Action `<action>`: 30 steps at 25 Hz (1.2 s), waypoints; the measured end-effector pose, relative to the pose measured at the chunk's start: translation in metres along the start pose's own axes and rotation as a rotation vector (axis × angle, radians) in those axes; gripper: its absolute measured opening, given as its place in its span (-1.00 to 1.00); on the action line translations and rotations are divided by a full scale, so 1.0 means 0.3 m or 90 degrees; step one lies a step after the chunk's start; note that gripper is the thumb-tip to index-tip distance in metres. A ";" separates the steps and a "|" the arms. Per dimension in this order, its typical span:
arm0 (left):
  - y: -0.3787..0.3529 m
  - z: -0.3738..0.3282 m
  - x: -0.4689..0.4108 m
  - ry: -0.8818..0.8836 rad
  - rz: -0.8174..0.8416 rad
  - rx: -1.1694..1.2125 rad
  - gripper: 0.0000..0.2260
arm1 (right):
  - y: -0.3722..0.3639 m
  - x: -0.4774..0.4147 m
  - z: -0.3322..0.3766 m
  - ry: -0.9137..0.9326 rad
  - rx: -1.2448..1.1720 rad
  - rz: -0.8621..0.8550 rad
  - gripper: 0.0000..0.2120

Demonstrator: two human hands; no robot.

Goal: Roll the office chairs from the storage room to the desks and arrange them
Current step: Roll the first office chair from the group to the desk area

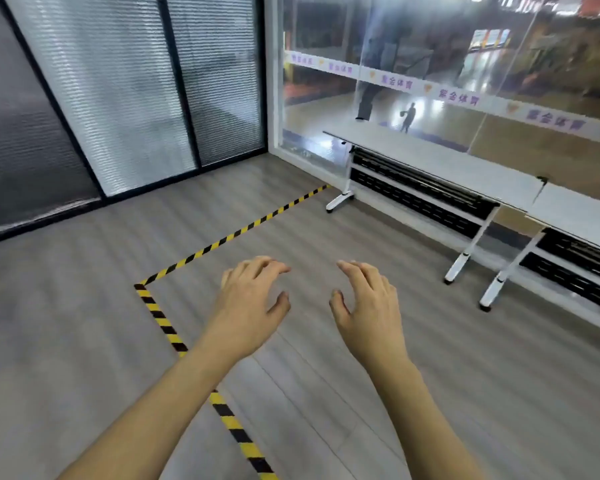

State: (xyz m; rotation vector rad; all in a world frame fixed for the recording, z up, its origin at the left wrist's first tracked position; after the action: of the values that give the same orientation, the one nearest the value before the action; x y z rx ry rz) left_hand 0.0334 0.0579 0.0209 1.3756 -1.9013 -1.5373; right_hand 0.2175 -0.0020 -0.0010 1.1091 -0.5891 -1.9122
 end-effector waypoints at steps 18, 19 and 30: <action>0.944 1.358 1.061 0.394 -0.189 -0.207 -0.58 | -1.017 0.258 1.785 0.347 -0.279 0.254 -0.59; 0.989 1.432 1.115 0.410 -0.191 -0.215 -0.58 | -1.069 0.287 1.880 0.361 -0.287 0.264 -0.58; 1.324 2.280 1.324 0.532 -0.237 -0.239 -0.58 | -1.719 0.228 2.650 0.442 -0.346 0.357 -0.59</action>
State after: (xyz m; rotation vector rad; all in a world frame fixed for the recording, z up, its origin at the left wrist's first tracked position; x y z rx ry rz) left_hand -0.8509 0.0923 0.0068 1.8451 -0.8516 -1.0903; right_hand -0.7072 0.2160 -0.0081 1.0134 0.0300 -1.0098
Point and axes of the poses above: each hand's wrist, its own x-axis away from the middle knuckle, its own y-axis out of the back of the hand, z = x × y, the point moved 7 cm from there along -x, towards the middle knuckle, and after that the axes turned 4 degrees about -x, right-handed, at the moved point
